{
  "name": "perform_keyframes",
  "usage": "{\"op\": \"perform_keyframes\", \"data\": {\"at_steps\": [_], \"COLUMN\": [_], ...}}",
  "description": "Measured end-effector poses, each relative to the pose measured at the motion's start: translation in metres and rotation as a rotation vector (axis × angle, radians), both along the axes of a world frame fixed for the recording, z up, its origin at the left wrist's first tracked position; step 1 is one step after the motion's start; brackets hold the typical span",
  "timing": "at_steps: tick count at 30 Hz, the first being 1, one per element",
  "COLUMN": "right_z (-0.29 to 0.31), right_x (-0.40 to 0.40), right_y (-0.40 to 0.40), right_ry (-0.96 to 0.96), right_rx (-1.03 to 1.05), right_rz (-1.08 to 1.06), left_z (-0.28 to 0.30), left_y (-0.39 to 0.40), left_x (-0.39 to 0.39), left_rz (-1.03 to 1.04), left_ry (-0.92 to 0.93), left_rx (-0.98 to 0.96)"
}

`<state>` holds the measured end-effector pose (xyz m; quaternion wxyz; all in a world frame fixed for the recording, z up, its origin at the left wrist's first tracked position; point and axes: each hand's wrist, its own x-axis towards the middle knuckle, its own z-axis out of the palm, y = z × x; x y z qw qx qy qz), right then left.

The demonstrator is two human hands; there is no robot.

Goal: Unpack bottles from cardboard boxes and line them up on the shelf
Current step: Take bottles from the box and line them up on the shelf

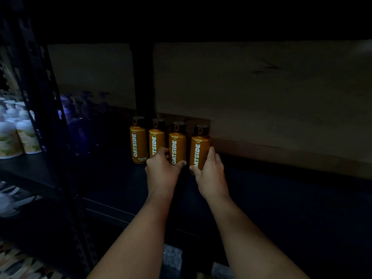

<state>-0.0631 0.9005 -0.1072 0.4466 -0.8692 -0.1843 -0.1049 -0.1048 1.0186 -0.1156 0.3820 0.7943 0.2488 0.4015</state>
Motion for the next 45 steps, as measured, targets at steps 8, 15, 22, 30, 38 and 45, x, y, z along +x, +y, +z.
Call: {"op": "perform_keyframes", "data": {"at_steps": [8,15,22,30,38,45], "right_z": [0.001,0.002,0.003,-0.006,-0.034,-0.180], "right_x": [0.000,0.001,0.001,-0.055,-0.175,-0.203], "right_y": [0.002,0.001,-0.005,-0.059,-0.135,-0.196], "right_ry": [-0.008,0.015,0.095,0.183,-0.160,0.236], "right_rx": [-0.026,-0.023,-0.034,0.036,0.269,-0.112], "right_rz": [-0.013,0.001,0.031,0.019,0.095,-0.012], "left_z": [-0.002,0.000,0.001,0.003,-0.083,-0.248], "left_y": [0.001,0.000,-0.002,-0.034,-0.112,-0.157], "left_x": [0.000,-0.002,-0.011,-0.070,-0.155,-0.209], "left_rz": [-0.005,0.002,0.028,-0.051,-0.129,-0.372], "left_ry": [-0.018,-0.015,-0.019,-0.146,-0.400,0.293], "left_rx": [0.012,-0.013,0.006,-0.155,0.028,-0.127]}}
